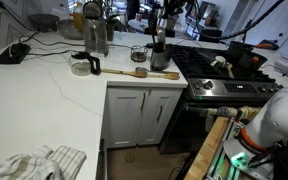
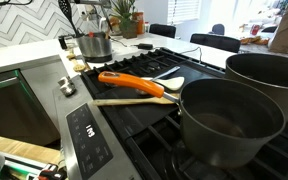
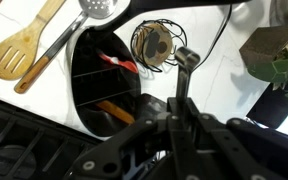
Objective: Use the silver tongs to remove the silver ladle from the holder and place both utensils on the stove.
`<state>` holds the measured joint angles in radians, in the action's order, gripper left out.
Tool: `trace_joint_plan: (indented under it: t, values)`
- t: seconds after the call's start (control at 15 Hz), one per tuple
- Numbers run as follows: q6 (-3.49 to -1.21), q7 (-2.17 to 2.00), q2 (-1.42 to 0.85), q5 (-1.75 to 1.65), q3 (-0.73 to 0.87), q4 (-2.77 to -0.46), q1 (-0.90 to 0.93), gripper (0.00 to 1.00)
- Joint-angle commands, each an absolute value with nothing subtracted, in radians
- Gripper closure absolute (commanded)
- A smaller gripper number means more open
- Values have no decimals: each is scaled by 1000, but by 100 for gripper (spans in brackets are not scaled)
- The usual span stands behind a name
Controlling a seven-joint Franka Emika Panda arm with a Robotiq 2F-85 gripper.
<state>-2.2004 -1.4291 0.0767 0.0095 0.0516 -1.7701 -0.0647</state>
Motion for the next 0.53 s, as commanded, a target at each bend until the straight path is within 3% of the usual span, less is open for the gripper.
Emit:
trace_joint_plan:
  t: [0.0, 0.47]
  values:
    - [-2167, -1446, 75, -19, 44, -1729, -69, 98]
    - [-2113, -1447, 59, -34, 38, -1691, -67, 98]
